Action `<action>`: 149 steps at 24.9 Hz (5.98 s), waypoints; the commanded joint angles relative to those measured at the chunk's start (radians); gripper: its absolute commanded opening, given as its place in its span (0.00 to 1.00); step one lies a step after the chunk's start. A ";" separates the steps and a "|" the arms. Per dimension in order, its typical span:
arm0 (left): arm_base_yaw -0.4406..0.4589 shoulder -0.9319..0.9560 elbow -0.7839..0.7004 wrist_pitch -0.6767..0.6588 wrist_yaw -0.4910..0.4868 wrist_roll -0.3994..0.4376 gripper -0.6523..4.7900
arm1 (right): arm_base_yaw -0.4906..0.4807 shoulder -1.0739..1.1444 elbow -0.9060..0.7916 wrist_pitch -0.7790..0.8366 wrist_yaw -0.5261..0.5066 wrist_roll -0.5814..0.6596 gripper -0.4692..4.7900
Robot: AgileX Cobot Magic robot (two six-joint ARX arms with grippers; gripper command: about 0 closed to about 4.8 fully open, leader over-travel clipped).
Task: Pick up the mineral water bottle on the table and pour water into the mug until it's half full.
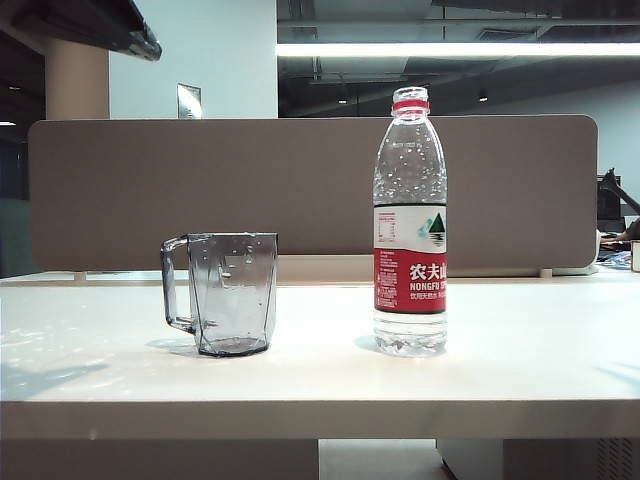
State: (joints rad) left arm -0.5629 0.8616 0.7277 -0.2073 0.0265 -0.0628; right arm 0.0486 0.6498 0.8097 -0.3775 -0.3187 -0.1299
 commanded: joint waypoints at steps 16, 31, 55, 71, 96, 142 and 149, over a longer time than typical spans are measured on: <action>0.001 -0.002 0.003 -0.283 0.040 -0.068 0.12 | 0.277 -0.075 -0.400 0.380 0.154 0.171 0.31; 0.001 -0.002 0.003 -0.281 0.040 -0.068 0.12 | 0.546 0.252 -0.739 1.020 0.473 0.213 0.61; 0.001 -0.003 0.003 -0.277 0.040 -0.069 0.12 | 0.546 1.094 -0.430 1.659 0.450 0.212 1.00; 0.001 -0.002 0.003 -0.277 0.040 -0.068 0.12 | 0.544 1.192 -0.288 1.570 0.459 0.204 0.60; 0.001 -0.002 0.003 -0.276 0.040 -0.068 0.12 | 0.533 0.979 0.062 0.755 0.664 -0.706 0.53; 0.001 -0.002 0.003 -0.277 0.040 -0.068 0.12 | 0.536 1.020 0.216 0.711 0.729 -1.339 0.53; 0.001 -0.002 0.003 -0.277 0.040 -0.069 0.12 | 0.536 1.020 0.217 0.714 0.748 -1.417 0.53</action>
State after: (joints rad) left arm -0.5629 0.8616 0.7261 -0.4923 0.0643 -0.1287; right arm 0.5835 1.6829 1.0164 0.2802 0.4202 -1.5269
